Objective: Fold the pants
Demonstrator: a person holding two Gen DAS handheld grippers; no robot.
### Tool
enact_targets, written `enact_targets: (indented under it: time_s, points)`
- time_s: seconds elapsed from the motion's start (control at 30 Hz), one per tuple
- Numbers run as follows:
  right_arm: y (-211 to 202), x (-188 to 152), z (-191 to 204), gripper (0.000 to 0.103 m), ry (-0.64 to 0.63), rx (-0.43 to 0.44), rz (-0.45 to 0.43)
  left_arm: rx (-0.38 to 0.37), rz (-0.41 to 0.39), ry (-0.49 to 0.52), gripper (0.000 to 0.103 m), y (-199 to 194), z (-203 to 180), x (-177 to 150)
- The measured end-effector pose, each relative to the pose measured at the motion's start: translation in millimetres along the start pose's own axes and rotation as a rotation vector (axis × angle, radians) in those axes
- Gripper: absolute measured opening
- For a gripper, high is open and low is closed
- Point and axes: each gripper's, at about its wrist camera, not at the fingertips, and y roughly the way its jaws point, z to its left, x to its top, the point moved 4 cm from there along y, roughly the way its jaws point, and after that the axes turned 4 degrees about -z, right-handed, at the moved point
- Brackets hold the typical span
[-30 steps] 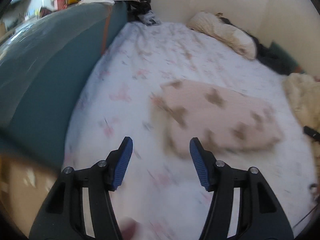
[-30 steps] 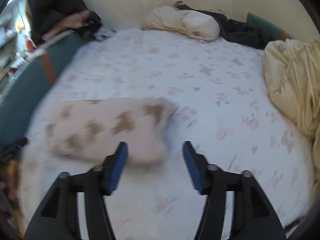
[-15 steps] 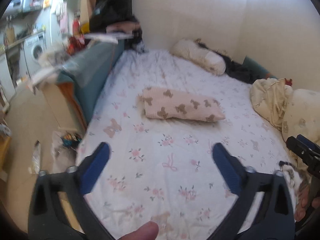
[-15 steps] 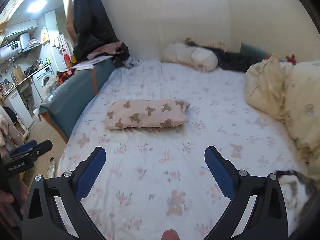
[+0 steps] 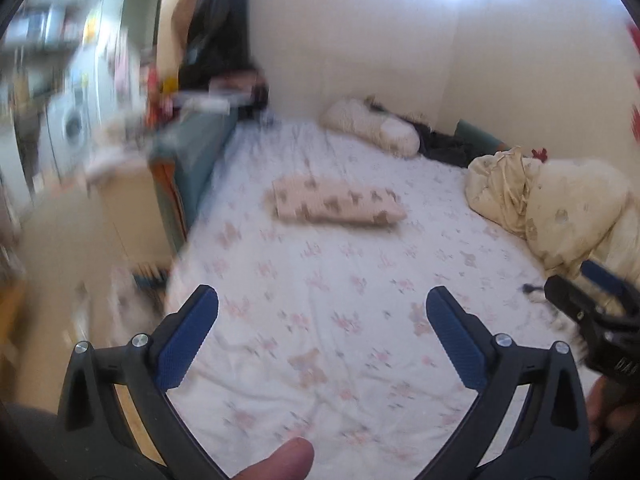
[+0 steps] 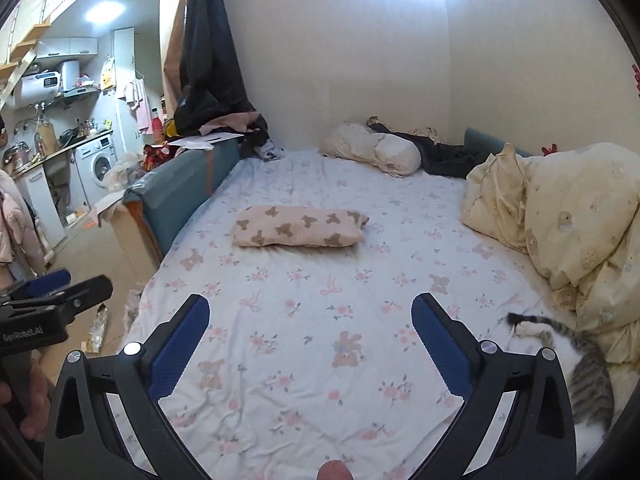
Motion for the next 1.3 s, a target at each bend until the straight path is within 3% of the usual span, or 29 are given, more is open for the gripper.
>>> enact_targets:
  time_s: [0.1, 0.2, 0.4, 0.67, 1.3]
  points:
    - [-6, -17, -1, 0.103, 0.027, -0.004, -0.001, 0.037, -0.028, 0.073, 0.102, -11, -6, -18]
    - [-7, -39, -3, 0.103, 0.083, 0.012, 0.021, 0.028, 0.005, 0.05, 0.102, -13, -3, -37]
    - [6, -68, 3, 0.103, 0.078, 0.034, 0.047, 0.048, 0.026, 0.022, 0.102, 6, 3, -58]
    - [22, -76, 1, 0.103, 0.108, 0.001, 0.063, 0.052, 0.062, 0.017, 0.102, 25, -1, -69]
    - [32, -81, -5, 0.103, 0.126, -0.001, 0.089, 0.053, 0.025, 0.016, 0.102, 19, -4, -61]
